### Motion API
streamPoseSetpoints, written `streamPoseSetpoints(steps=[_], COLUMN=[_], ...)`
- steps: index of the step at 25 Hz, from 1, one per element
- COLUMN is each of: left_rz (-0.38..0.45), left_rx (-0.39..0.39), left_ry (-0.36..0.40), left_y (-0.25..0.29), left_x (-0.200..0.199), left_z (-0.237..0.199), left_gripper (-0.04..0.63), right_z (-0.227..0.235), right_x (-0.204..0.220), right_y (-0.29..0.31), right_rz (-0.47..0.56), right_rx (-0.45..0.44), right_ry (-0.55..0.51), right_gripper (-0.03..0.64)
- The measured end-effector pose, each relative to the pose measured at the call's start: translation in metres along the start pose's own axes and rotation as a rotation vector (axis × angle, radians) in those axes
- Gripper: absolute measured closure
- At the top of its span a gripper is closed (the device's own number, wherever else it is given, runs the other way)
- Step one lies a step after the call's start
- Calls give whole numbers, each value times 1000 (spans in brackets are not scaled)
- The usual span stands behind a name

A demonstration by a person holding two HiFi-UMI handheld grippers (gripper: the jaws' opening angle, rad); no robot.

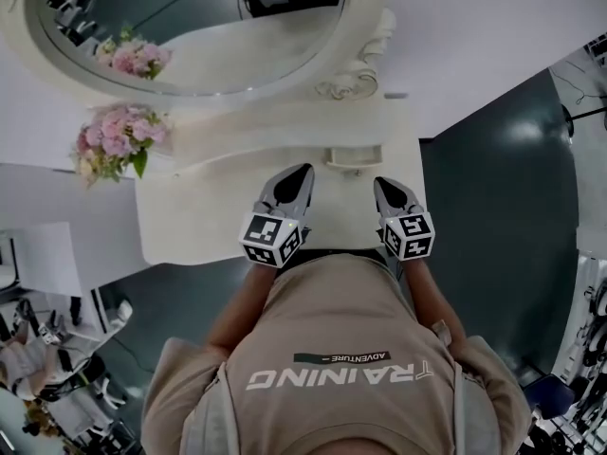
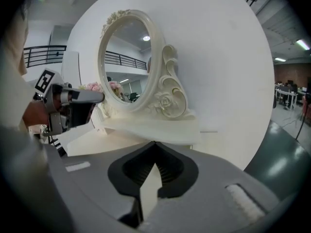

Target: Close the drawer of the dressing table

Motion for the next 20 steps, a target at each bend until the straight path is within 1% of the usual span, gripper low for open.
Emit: streamPoseSetpoints(steps=[4,8,12,17,20], left_rz=[-4,-11,-20,-43,-46], left_rx=[-38,-95,-112,-115,-114], left_ry=[22,16,21,32,19], left_y=[-2,1,2,6,11], left_x=[-5,-6,-3,2,3], left_z=[1,-2,2,3,2], left_gripper=[580,580,580,580,580], right_z=[12,19,22,27,28], right_x=[28,51,62,70,73], right_y=[17,38,59,79,86], right_rz=[-72,-160,-237,-333,-378], right_rx=[-39,-87,-147,-147,-157], right_ry=[42,91,145,201,232], right_gripper=[614,614,614,614,614])
Point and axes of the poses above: the fingertips, and each gripper's own axes: y forward along the fingers, z to its right, x out of its underside, the point moved 9 cm from there along -y, backward along the fingers, and after that the axes turned 2 degrees about z, right-handed, at the moved point
